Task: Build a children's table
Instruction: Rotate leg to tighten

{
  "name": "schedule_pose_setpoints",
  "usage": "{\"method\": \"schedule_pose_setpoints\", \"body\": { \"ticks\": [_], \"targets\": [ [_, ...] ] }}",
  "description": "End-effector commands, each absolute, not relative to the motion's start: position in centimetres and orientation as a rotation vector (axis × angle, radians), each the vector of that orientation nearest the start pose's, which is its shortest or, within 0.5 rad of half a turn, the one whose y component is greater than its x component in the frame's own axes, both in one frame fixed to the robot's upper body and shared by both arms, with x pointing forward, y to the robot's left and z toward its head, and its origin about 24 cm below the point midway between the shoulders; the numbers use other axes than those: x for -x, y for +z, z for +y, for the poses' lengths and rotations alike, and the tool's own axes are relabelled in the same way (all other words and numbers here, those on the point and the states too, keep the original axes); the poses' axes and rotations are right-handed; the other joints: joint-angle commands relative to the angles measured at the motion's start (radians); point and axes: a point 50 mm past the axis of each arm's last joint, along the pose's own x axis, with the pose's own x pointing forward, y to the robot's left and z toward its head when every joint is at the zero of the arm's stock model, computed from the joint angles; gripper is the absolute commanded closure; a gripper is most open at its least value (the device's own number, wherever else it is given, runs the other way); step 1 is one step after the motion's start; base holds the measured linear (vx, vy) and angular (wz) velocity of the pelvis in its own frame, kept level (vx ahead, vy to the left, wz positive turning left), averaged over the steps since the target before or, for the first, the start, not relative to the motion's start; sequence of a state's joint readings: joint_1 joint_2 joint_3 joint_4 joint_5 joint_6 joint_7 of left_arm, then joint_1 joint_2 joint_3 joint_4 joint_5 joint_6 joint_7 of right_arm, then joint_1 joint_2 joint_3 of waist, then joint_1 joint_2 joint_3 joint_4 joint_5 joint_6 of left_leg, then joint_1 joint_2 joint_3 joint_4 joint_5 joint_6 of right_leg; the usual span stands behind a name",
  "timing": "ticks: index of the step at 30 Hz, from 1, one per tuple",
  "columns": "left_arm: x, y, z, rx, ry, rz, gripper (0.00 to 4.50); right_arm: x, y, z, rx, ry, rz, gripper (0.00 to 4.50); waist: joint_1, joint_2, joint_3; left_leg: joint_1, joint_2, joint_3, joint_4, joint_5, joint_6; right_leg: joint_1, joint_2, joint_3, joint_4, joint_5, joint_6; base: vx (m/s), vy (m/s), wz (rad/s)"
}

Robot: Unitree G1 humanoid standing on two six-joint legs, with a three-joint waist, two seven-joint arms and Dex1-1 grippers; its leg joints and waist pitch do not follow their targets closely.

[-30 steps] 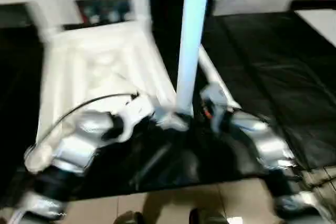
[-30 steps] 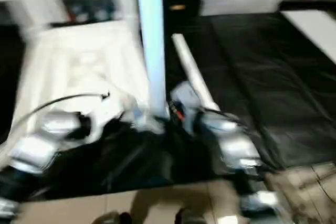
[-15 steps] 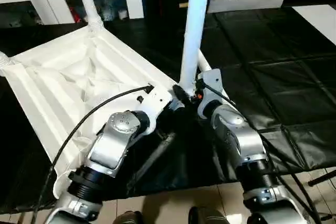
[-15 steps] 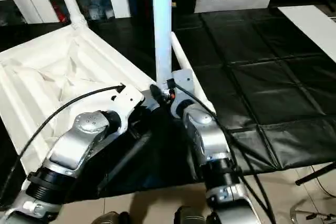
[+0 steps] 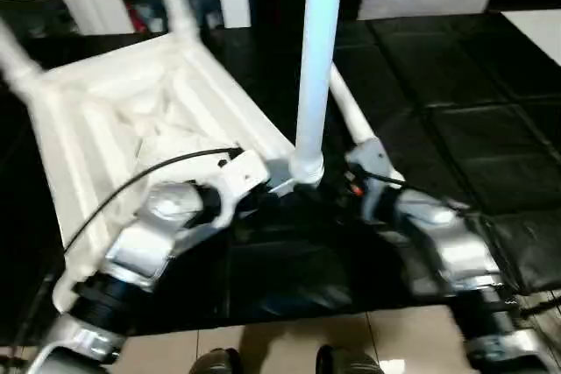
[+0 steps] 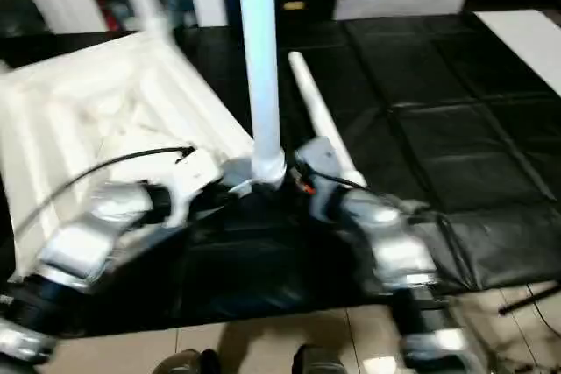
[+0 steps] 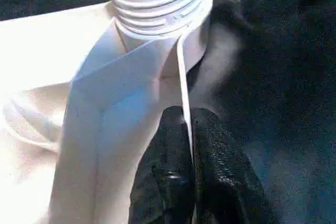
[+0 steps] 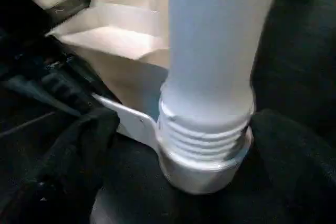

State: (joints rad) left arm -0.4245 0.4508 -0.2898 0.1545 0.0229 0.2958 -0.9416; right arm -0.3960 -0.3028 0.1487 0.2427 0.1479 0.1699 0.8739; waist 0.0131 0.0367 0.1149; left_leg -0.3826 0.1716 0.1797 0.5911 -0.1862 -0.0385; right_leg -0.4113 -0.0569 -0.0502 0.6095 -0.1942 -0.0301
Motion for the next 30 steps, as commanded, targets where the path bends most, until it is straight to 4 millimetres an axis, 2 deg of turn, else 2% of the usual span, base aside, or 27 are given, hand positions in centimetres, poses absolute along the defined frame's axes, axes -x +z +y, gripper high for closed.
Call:
{"method": "schedule_pose_setpoints", "body": {
  "ticks": [1,3,4,8,13,15,23,30],
  "targets": [
    [-28.7,6.8,13.0,-0.544,-1.279,0.366,4.5,-30.0,8.3,-12.3,0.245,1.139,0.085,0.07,0.003,0.001,-0.081,0.018,0.058,-0.019,-0.059,-0.1,0.118,0.058,-0.081,0.052,-0.063,-0.05,-0.271,0.0,0.0,0.0],
    [-28.7,6.7,13.1,-0.555,-1.295,0.374,4.5,-29.9,8.3,-12.4,0.255,1.159,0.089,0.07,0.007,0.0,-0.08,0.018,0.058,-0.017,-0.058,-0.098,0.12,0.058,-0.081,0.052,-0.062,-0.047,-0.274,0.0,0.0,0.0],
    [-28.5,6.7,13.3,-0.567,-1.337,0.381,4.5,-29.9,8.3,-12.6,0.266,1.19,0.097,0.07,0.017,0.001,-0.081,0.021,0.059,-0.016,-0.058,-0.092,0.122,0.056,-0.081,0.053,-0.06,-0.04,-0.28,0.0,0.0,0.0],
    [-28.2,6.6,13.8,-0.599,-1.425,0.393,4.5,-29.7,8.2,-13.1,0.299,1.281,0.13,0.07,0.025,0.001,-0.083,0.02,0.06,-0.016,-0.057,-0.092,0.12,0.059,-0.081,0.052,-0.056,-0.036,-0.283,0.0,0.0,0.0],
    [-28.3,6.7,13.8,-0.598,-1.448,0.392,4.5,-29.8,8.2,-13.1,0.279,1.34,0.15,0.52,0.03,-0.002,-0.087,0.018,0.06,-0.016,-0.055,-0.092,0.108,0.063,-0.083,0.051,-0.055,-0.048,-0.284,0.0,0.0,0.0],
    [-28.2,6.7,13.8,-0.597,-1.452,0.391,4.5,-29.8,8.2,-13.1,0.276,1.348,0.152,0.77,0.03,-0.006,-0.089,0.017,0.061,-0.017,-0.054,-0.082,0.114,0.064,-0.083,0.051,-0.052,-0.037,-0.285,0.0,0.0,0.0],
    [-28.1,6.5,14.0,-0.594,-1.471,0.393,4.5,-29.9,8.0,-13.0,0.271,1.386,0.164,1.53,0.031,-0.006,-0.091,0.016,0.058,-0.016,-0.05,-0.062,0.121,0.063,-0.082,0.049,-0.05,-0.031,-0.285,0.0,0.0,0.0],
    [-28.1,6.4,14.1,-0.57,-1.448,0.398,4.5,-29.0,7.3,-12.1,0.229,1.423,0.181,1.88,0.033,-0.01,-0.091,0.015,0.058,-0.015,-0.049,-0.053,0.129,0.063,-0.081,0.049,-0.049,-0.03,-0.284,0.0,0.0,0.0]
  ]
}}
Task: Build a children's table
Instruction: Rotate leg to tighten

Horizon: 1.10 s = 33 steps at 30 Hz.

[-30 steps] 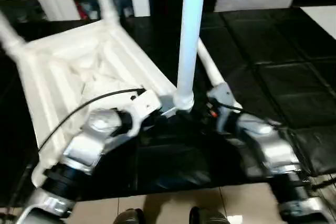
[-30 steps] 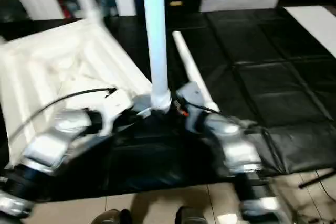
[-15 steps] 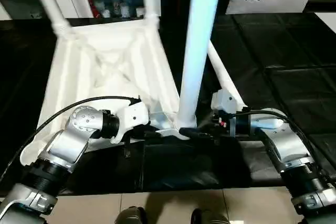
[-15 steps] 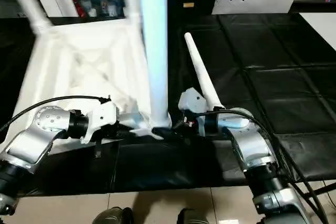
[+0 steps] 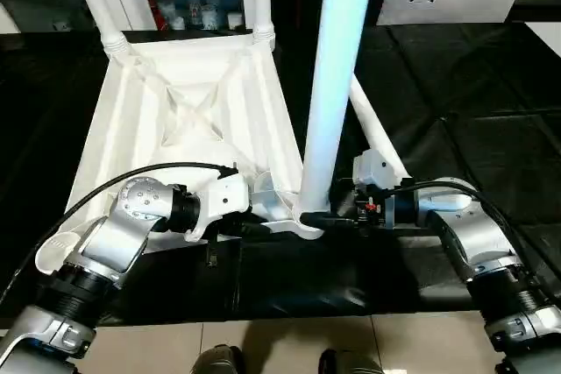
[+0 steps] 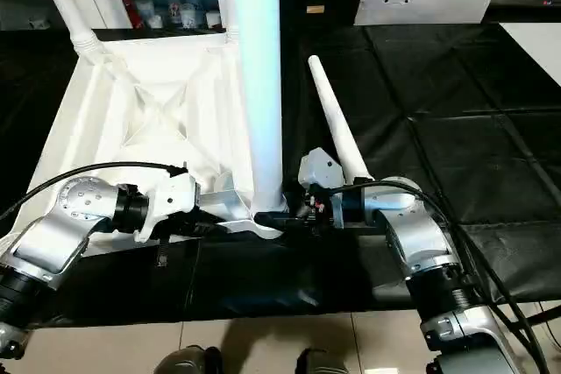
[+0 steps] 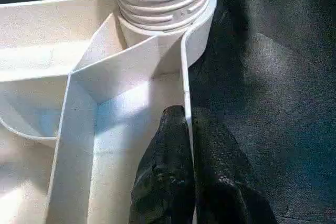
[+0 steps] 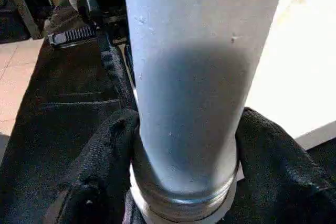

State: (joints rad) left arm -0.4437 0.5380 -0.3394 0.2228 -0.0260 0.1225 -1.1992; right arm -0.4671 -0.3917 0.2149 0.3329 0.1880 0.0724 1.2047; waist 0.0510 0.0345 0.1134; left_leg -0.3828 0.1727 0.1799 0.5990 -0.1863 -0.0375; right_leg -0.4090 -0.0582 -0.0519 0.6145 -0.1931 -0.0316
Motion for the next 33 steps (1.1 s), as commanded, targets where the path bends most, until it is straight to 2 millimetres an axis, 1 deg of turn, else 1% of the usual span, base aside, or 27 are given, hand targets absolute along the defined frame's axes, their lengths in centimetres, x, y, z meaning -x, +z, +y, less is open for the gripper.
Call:
{"method": "schedule_pose_setpoints", "body": {
  "ticks": [1,3,5,6,7,8,9,10,11,12,13,14,15,16,17,19,20,21,22,24,26,27,28,30,31,32,33],
  "targets": [
    [-28.0,6.4,13.9,-0.55,-1.431,0.392,4.5,-28.8,7.1,-11.7,0.208,1.411,0.185,1.9,-0.004,-0.007,-0.089,0.016,0.058,-0.016,-0.057,-0.054,0.128,0.06,-0.08,0.05,-0.054,-0.035,-0.28,0.0,0.0,0.0],
    [-28.0,6.5,13.8,-0.541,-1.422,0.388,4.5,-28.7,7.0,-11.6,0.202,1.398,0.186,1.91,-0.003,-0.007,-0.089,0.017,0.059,-0.016,-0.058,-0.056,0.124,0.059,-0.081,0.051,-0.054,-0.042,-0.278,0.0,0.0,0.0],
    [-28.3,6.9,13.1,-0.49,-1.336,0.363,4.5,-28.7,6.2,-10.5,0.163,1.3,0.214,1.91,-0.006,-0.007,-0.083,0.016,0.059,-0.017,-0.062,-0.081,0.106,0.057,-0.082,0.051,-0.06,-0.087,-0.272,0.0,0.0,0.0],
    [-28.3,7.0,12.9,-0.484,-1.319,0.357,4.5,-28.8,6.0,-10.3,0.157,1.275,0.224,1.91,-0.011,-0.007,-0.078,0.017,0.057,-0.017,-0.066,-0.116,0.091,0.055,-0.081,0.05,-0.068,-0.144,-0.263,0.0,0.0,0.0],
    [-28.5,7.2,12.4,-0.454,-1.266,0.343,4.5,-29.2,5.7,-9.9,0.135,1.191,0.251,1.92,-0.014,-0.007,-0.076,0.02,0.057,-0.018,-0.068,-0.14,0.078,0.055,-0.081,0.05,-0.071,-0.181,-0.256,0.0,0.0,0.0],
    [-28.6,7.4,11.8,-0.422,-1.213,0.33,4.5,-29.7,5.4,-9.5,0.115,1.111,0.264,1.92,-0.023,-0.007,-0.065,0.021,0.057,-0.019,-0.075,-0.201,0.049,0.052,-0.08,0.05,-0.081,-0.279,-0.235,0.0,0.0,0.0],
    [-28.6,7.4,11.8,-0.422,-1.213,0.33,4.5,-29.7,5.4,-9.5,0.115,1.111,0.264,1.92,-0.028,-0.008,-0.061,0.023,0.056,-0.021,-0.077,-0.23,0.032,0.052,-0.08,0.049,-0.084,-0.335,-0.223,0.0,0.0,0.0],
    [-28.7,7.5,11.5,-0.4,-1.178,0.324,4.5,-29.9,5.3,-9.2,0.103,1.06,0.273,1.92,-0.036,-0.008,-0.063,0.027,0.051,-0.029,-0.078,-0.276,0.001,0.053,-0.086,0.048,-0.095,-0.455,-0.176,0.0,0.0,0.0],
    [-29.0,8.1,10.1,-0.326,-1.053,0.299,4.5,-30.5,5.3,-7.5,0.061,0.929,0.268,1.92,-0.043,-0.007,-0.061,0.026,0.053,-0.029,-0.08,-0.281,-0.007,0.05,-0.084,0.05,-0.094,-0.455,-0.172,0.0,0.0,0.0],
    [-29.1,8.3,9.7,-0.304,-1.016,0.293,4.5,-30.6,5.4,-6.9,0.051,0.892,0.264,1.92,-0.058,-0.009,-0.057,0.019,0.05,-0.031,-0.083,-0.287,-0.014,0.049,-0.08,0.048,-0.097,-0.462,-0.164,0.0,0.0,0.0],
    [-29.2,8.4,9.4,-0.292,-0.983,0.291,4.5,-30.8,5.4,-6.4,0.031,0.847,0.269,1.92,-0.061,-0.009,-0.061,0.02,0.049,-0.033,-0.081,-0.29,-0.017,0.05,-0.082,0.047,-0.098,-0.469,-0.158,0.0,0.0,0.0],
    [-29.4,8.5,9.1,-0.289,-0.943,0.284,4.5,-31.0,5.5,-5.9,0.008,0.811,0.273,1.92,-0.07,-0.007,-0.063,0.018,0.046,-0.036,-0.08,-0.28,-0.011,0.052,-0.083,0.047,-0.099,-0.463,-0.151,0.0,0.0,0.0],
    [-29.6,8.7,8.7,-0.285,-0.904,0.275,4.5,-31.1,5.6,-5.3,-0.01,0.784,0.272,1.92,-0.076,-0.009,-0.062,0.014,0.045,-0.035,-0.079,-0.282,-0.004,0.05,-0.079,0.045,-0.101,-0.462,-0.145,0.0,0.0,0.0],
    [-29.9,8.8,8.3,-0.274,-0.847,0.27,4.5,-31.2,5.7,-4.7,-0.021,0.754,0.274,1.93,-0.077,-0.011,-0.063,0.023,0.043,-0.032,-0.074,-0.284,0.006,0.042,-0.08,0.049,-0.109,-0.465,-0.142,0.0,0.0,0.0],
    [-30.3,9.0,8.0,-0.271,-0.789,0.259,4.5,-31.3,5.7,-4.1,-0.031,0.728,0.283,1.93,-0.078,-0.01,-0.064,0.024,0.041,-0.03,-0.072,-0.281,0.01,0.041,-0.078,0.049,-0.109,-0.459,-0.145,0.0,0.0,0.0],
    [-30.5,9.2,7.6,-0.27,-0.761,0.251,4.5,-31.4,5.6,-3.9,-0.029,0.711,0.289,1.93,-0.076,-0.007,-0.065,0.024,0.04,-0.029,-0.071,-0.27,0.017,0.041,-0.078,0.05,-0.111,-0.452,-0.146,0.0,0.0,0.0],
    [-30.3,9.2,7.3,-0.266,-0.771,0.253,4.5,-31.4,5.7,-3.9,-0.037,0.718,0.278,1.93,-0.074,-0.008,-0.068,0.019,0.042,-0.029,-0.073,-0.251,0.024,0.045,-0.076,0.049,-0.106,-0.402,-0.149,0.0,0.0,0.0],
    [-30.2,9.2,7.1,-0.265,-0.778,0.255,4.5,-31.4,5.8,-3.9,-0.049,0.726,0.272,1.37,-0.071,-0.005,-0.071,0.019,0.046,-0.029,-0.073,-0.237,0.03,0.046,-0.075,0.051,-0.1,-0.347,-0.161,0.0,0.0,0.0],
    [-30.0,9.2,6.9,-0.273,-0.784,0.258,4.5,-31.4,5.8,-4.0,-0.053,0.714,0.265,1.23,-0.069,-0.004,-0.074,0.017,0.046,-0.027,-0.072,-0.212,0.038,0.049,-0.075,0.052,-0.095,-0.283,-0.178,0.0,0.0,0.0],
    [-29.8,9.0,7.0,-0.293,-0.801,0.27,4.5,-31.4,5.8,-4.6,-0.051,0.694,0.265,1.23,-0.066,-0.005,-0.075,0.015,0.046,-0.025,-0.071,-0.187,0.054,0.052,-0.076,0.053,-0.09,-0.223,-0.197,0.0,0.0,0.0],
    [-29.6,8.8,7.3,-0.318,-0.81,0.283,4.5,-31.3,5.7,-5.2,-0.034,0.676,0.259,0.87,-0.063,-0.005,-0.078,0.014,0.046,-0.024,-0.069,-0.161,0.062,0.055,-0.076,0.052,-0.087,-0.186,-0.213,0.0,0.0,0.0],
    [-29.5,8.6,7.6,-0.332,-0.823,0.29,4.5,-31.3,5.7,-5.7,-0.023,0.673,0.255,0.87,-0.06,0.006,-0.079,0.015,0.047,-0.025,-0.069,-0.149,0.065,0.056,-0.076,0.051,-0.083,-0.165,-0.219,0.0,0.0,0.0],
    [-29.5,8.6,7.7,-0.339,-0.828,0.293,4.5,-31.3,5.7,-5.9,-0.015,0.671,0.253,0.74,-0.063,0.0,-0.08,0.013,0.047,-0.025,-0.069,-0.142,0.069,0.058,-0.075,0.05,-0.082,-0.143,-0.225,0.0,0.0,0.0],
    [-29.3,8.3,8.2,-0.361,-0.845,0.308,4.5,-31.3,5.7,-6.7,-0.001,0.67,0.25,0.58,-0.062,0.002,-0.079,0.013,0.047,-0.024,-0.069,-0.14,0.07,0.06,-0.076,0.049,-0.082,-0.134,-0.232,0.0,0.0,0.0],
    [-29.3,8.1,8.8,-0.38,-0.86,0.317,4.5,-31.2,5.9,-7.5,0.01,0.692,0.242,0.47,-0.06,0.006,-0.079,0.014,0.048,-0.026,-0.07,-0.143,0.069,0.06,-0.075,0.048,-0.081,-0.133,-0.231,0.0,0.0,0.0],
    [-29.1,7.8,9.3,-0.398,-0.886,0.325,4.5,-31.1,6.2,-8.3,0.021,0.722,0.235,0.38,-0.06,0.004,-0.078,0.016,0.049,-0.024,-0.07,-0.151,0.073,0.061,-0.075,0.049,-0.083,-0.132,-0.23,0.0,0.0,0.0],
    [-29.1,7.7,9.5,-0.404,-0.898,0.327,4.5,-31.0,6.3,-8.6,0.025,0.734,0.233,0.3,-0.057,0.004,-0.079,0.015,0.049,-0.025,-0.07,-0.15,0.074,0.062,-0.076,0.049,-0.082,-0.13,-0.232,0.0,0.0,0.0]
  ]
}}
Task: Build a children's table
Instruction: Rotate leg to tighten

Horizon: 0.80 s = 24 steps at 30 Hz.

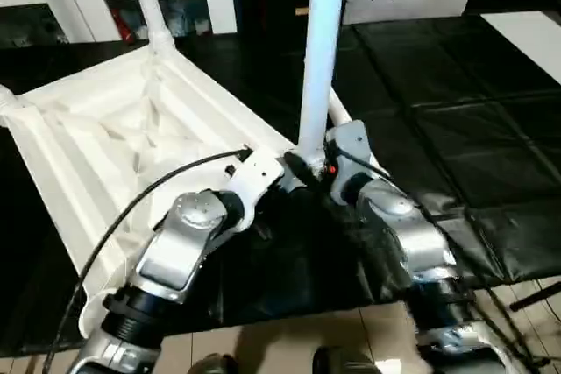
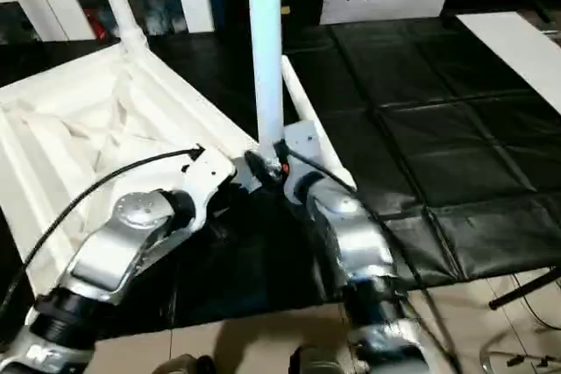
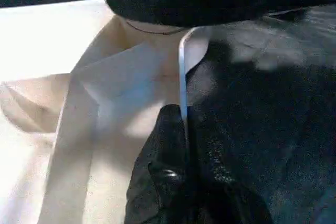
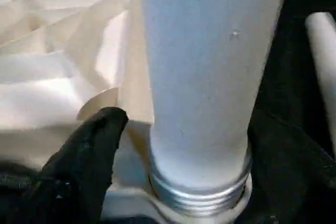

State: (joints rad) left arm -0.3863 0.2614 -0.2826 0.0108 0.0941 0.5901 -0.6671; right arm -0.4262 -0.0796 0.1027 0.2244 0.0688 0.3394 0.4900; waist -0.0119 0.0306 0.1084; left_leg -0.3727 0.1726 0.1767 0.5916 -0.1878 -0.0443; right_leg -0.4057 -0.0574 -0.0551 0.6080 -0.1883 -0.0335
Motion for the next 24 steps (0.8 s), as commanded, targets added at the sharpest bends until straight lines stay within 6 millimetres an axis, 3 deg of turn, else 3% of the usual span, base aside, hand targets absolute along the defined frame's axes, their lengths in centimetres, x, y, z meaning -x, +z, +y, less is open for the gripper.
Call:
{"method": "schedule_pose_setpoints", "body": {
  "ticks": [1,5,6,11,15,17,18,24],
  "targets": [
    [-29.0,7.7,9.7,-0.404,-0.911,0.331,4.5,-30.9,6.4,-9.0,0.037,0.753,0.228,0.23,0.007,0.008,-0.073,0.004,0.05,-0.022,-0.063,-0.146,0.08,0.059,-0.076,0.052,-0.074,-0.128,-0.234,0.0,0.0,0.0],
    [-28.6,7.2,10.9,-0.435,-1.001,0.353,4.5,-30.1,7.0,-10.8,0.125,0.91,0.208,0.06,0.015,0.009,-0.07,0.008,0.051,-0.021,-0.064,-0.178,0.074,0.057,-0.077,0.052,-0.078,-0.176,-0.23,0.0,0.0,0.0],
    [-28.4,7.1,11.2,-0.449,-1.042,0.353,4.5,-29.8,7.2,-11.3,0.135,0.959,0.213,0.06,0.017,0.004,-0.067,0.008,0.051,-0.02,-0.064,-0.189,0.075,0.056,-0.077,0.053,-0.082,-0.199,-0.225,0.0,0.0,0.0],
    [-27.5,6.9,12.6,-0.483,-1.248,0.394,4.5,-29.5,7.7,-13.2,0.231,1.118,0.226,0.06,0.028,0.008,-0.067,0.013,0.053,-0.02,-0.065,-0.196,0.072,0.051,-0.078,0.053,-0.082,-0.229,-0.222,0.0,0.0,0.0],
    [-27.3,6.9,12.9,-0.511,-1.315,0.408,4.5,-29.5,7.9,-13.3,0.25,1.177,0.222,0.06,0.037,0.011,-0.07,0.017,0.056,-0.019,-0.065,-0.179,0.072,0.05,-0.077,0.054,-0.077,-0.193,-0.238,0.0,0.0,0.0],
    [-26.9,6.9,13.6,-0.54,-1.415,0.449,4.5,-29.6,8.3,-13.1,0.232,1.265,0.205,0.06,0.041,0.005,-0.07,0.015,0.055,-0.018,-0.066,-0.174,0.077,0.051,-0.079,0.053,-0.074,-0.17,-0.25,0.0,0.0,0.0],
    [-26.9,6.9,13.6,-0.54,-1.415,0.449,4.5,-29.6,8.3,-13.1,0.232,1.265,0.205,0.06,0.043,0.008,-0.07,0.015,0.056,-0.019,-0.066,-0.168,0.08,0.052,-0.079,0.054,-0.072,-0.167,-0.251,0.0,0.0,0.0],
    [-27.2,7.0,14.1,-0.573,-1.444,0.456,4.5,-29.5,8.2,-12.6,0.223,1.343,0.214,0.77,0.051,0.008,-0.07,0.016,0.058,-0.018,-0.067,-0.173,0.067,0.052,-0.08,0.053,-0.071,-0.173,-0.254,0.0,0.0,0.0]
  ]
}}
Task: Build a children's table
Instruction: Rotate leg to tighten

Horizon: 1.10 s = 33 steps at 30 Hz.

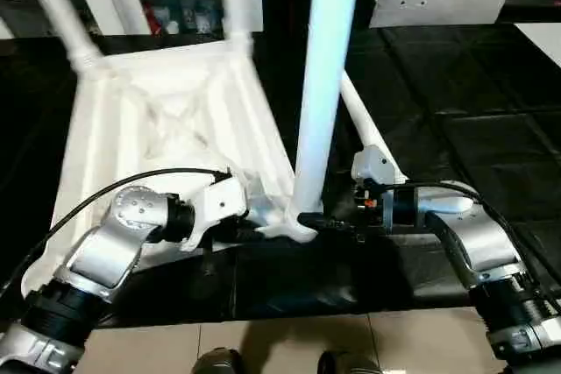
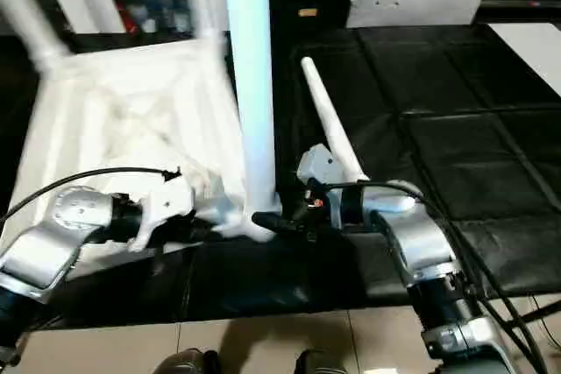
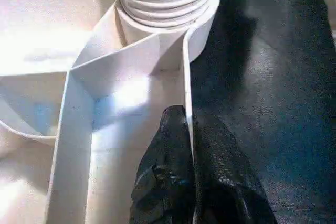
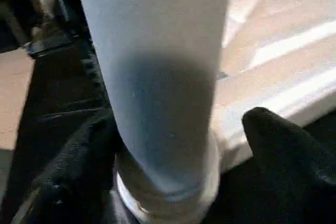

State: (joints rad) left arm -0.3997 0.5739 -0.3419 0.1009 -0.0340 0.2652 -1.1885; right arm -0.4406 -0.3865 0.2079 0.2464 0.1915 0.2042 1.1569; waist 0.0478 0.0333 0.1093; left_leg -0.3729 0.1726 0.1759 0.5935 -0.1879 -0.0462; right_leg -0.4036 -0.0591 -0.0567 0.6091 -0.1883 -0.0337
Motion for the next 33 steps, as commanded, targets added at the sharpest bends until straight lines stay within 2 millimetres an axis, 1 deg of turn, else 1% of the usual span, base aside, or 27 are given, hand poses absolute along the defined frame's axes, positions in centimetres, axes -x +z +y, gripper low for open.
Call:
{"method": "schedule_pose_setpoints", "body": {
  "ticks": [1,2,4,5,6,9,11,13,21,23,24,25,26,27,28,29,30,31,32,33],
  "targets": [
    [-27.3,7.0,14.1,-0.574,-1.446,0.454,4.5,-29.5,8.1,-12.5,0.227,1.356,0.215,0.87,-0.01,0.002,-0.07,0.016,0.057,-0.017,-0.069,-0.172,0.068,0.05,-0.079,0.055,-0.073,-0.175,-0.252,0.0,0.0,0.0],
    [-27.3,7.0,14.1,-0.574,-1.446,0.454,4.5,-29.5,8.1,-12.5,0.227,1.356,0.215,0.87,-0.009,0.003,-0.071,0.016,0.057,-0.017,-0.069,-0.168,0.067,0.051,-0.08,0.055,-0.072,-0.176,-0.25,0.0,0.0,0.0],
    [-27.5,7.0,14.0,-0.573,-1.443,0.447,4.5,-29.4,8.0,-12.4,0.239,1.378,0.217,1.08,-0.01,0.002,-0.072,0.014,0.056,-0.017,-0.068,-0.161,0.069,0.051,-0.08,0.055,-0.072,-0.177,-0.248,0.0,0.0,0.0],
    [-27.6,7.0,14.0,-0.572,-1.442,0.444,4.5,-29.3,7.9,-12.4,0.247,1.39,0.218,1.08,-0.01,0.0,-0.071,0.014,0.057,-0.016,-0.068,-0.162,0.07,0.051,-0.08,0.055,-0.073,-0.181,-0.248,0.0,0.0,0.0],
    [-27.6,7.0,14.0,-0.57,-1.441,0.443,4.5,-29.2,7.8,-12.4,0.252,1.402,0.221,1.31,-0.01,0.0,-0.07,0.013,0.056,-0.017,-0.068,-0.16,0.071,0.052,-0.08,0.055,-0.074,-0.188,-0.246,0.0,0.0,0.0],
    [-27.6,6.9,14.0,-0.57,-1.443,0.444,4.5,-29.1,7.7,-12.4,0.26,1.415,0.228,1.46,-0.009,0.0,-0.071,0.015,0.057,-0.017,-0.068,-0.161,0.07,0.05,-0.079,0.055,-0.074,-0.198,-0.241,0.0,0.0,0.0],
    [-27.6,6.8,14.1,-0.571,-1.441,0.446,4.5,-29.1,7.7,-12.4,0.269,1.415,0.231,1.71,-0.01,-0.001,-0.071,0.014,0.057,-0.017,-0.068,-0.156,0.073,0.051,-0.079,0.055,-0.073,-0.191,-0.241,0.0,0.0,0.0],
    [-27.6,6.7,14.1,-0.572,-1.438,0.448,4.5,-29.0,7.5,-12.5,0.277,1.416,0.235,1.83,-0.01,-0.003,-0.07,0.014,0.057,-0.016,-0.068,-0.157,0.076,0.05,-0.08,0.055,-0.075,-0.2,-0.239,0.0,0.0,0.0],
    [-27.7,6.7,14.1,-0.559,-1.415,0.444,4.5,-28.9,7.1,-12.3,0.236,1.411,0.251,1.92,-0.01,-0.001,-0.068,0.014,0.057,-0.016,-0.069,-0.167,0.074,0.048,-0.079,0.055,-0.077,-0.221,-0.234,0.0,0.0,0.0],
    [-27.9,6.8,14.1,-0.523,-1.353,0.441,4.5,-28.7,6.8,-11.8,0.199,1.381,0.253,1.92,-0.01,-0.001,-0.066,0.015,0.058,-0.017,-0.071,-0.174,0.069,0.048,-0.079,0.055,-0.078,-0.233,-0.234,0.0,0.0,0.0],
    [-28.1,6.9,13.9,-0.496,-1.3,0.432,4.5,-28.6,6.6,-11.4,0.169,1.342,0.259,1.92,-0.012,-0.001,-0.063,0.015,0.058,-0.016,-0.073,-0.188,0.06,0.047,-0.079,0.056,-0.08,-0.257,-0.231,0.0,0.0,0.0],
    [-28.3,7.1,13.6,-0.465,-1.249,0.42,4.5,-28.7,6.3,-11.0,0.149,1.29,0.261,1.93,-0.01,-0.001,-0.062,0.016,0.058,-0.018,-0.074,-0.198,0.056,0.046,-0.08,0.055,-0.083,-0.276,-0.226,0.0,0.0,0.0],
    [-28.4,7.2,13.4,-0.445,-1.217,0.413,4.5,-28.8,6.1,-10.7,0.138,1.254,0.263,1.93,-0.015,-0.002,-0.059,0.016,0.058,-0.02,-0.077,-0.22,0.041,0.045,-0.081,0.054,-0.085,-0.322,-0.218,0.0,0.0,0.0],
    [-28.5,7.3,12.8,-0.402,-1.144,0.39,4.5,-29.2,5.6,-10.0,0.125,1.163,0.267,1.93,-0.022,-0.008,-0.057,0.017,0.054,-0.021,-0.078,-0.251,0.03,0.044,-0.081,0.053,-0.091,-0.386,-0.198,0.0,0.0,0.0],
    [-28.6,7.4,12.6,-0.383,-1.111,0.382,4.5,-29.4,5.4,-9.7,0.121,1.125,0.269,1.93,-0.027,-0.006,-0.057,0.015,0.057,-0.022,-0.079,-0.25,0.02,0.044,-0.083,0.054,-0.089,-0.396,-0.194,0.0,0.0,0.0],
    [-28.7,7.5,11.9,-0.337,-1.043,0.366,4.5,-29.7,5.0,-9.0,0.099,1.049,0.278,1.93,-0.033,-0.01,-0.055,0.013,0.053,-0.025,-0.079,-0.262,0.013,0.043,-0.083,0.051,-0.096,-0.448,-0.172,0.0,0.0,0.0],
    [-28.7,7.6,11.7,-0.324,-1.026,0.363,4.5,-29.7,4.9,-8.7,0.086,1.031,0.278,1.93,-0.041,-0.01,-0.055,0.01,0.05,-0.028,-0.08,-0.263,0.013,0.044,-0.083,0.051,-0.098,-0.465,-0.157,0.0,0.0,0.0],
    [-28.8,7.6,11.1,-0.295,-0.98,0.356,4.5,-30.0,4.9,-8.1,0.052,0.981,0.274,1.93,-0.053,-0.012,-0.055,0.01,0.049,-0.027,-0.078,-0.267,0.016,0.041,-0.082,0.052,-0.1,-0.47,-0.152,0.0,0.0,0.0],
    [-28.9,7.8,10.7,-0.272,-0.942,0.347,4.5,-30.3,5.0,-7.5,0.025,0.942,0.269,1.94,-0.057,-0.011,-0.055,0.01,0.047,-0.026,-0.076,-0.27,0.02,0.039,-0.081,0.052,-0.102,-0.477,-0.151,0.0,0.0,0.0],
    [-29.0,7.9,10.3,-0.258,-0.915,0.338,4.5,-30.5,5.0,-7.1,0.011,0.91,0.266,1.94,-0.064,-0.012,-0.057,0.008,0.045,-0.026,-0.073,-0.264,0.026,0.04,-0.081,0.052,-0.104,-0.475,-0.148,0.0,0.0,0.0]
  ]
}}
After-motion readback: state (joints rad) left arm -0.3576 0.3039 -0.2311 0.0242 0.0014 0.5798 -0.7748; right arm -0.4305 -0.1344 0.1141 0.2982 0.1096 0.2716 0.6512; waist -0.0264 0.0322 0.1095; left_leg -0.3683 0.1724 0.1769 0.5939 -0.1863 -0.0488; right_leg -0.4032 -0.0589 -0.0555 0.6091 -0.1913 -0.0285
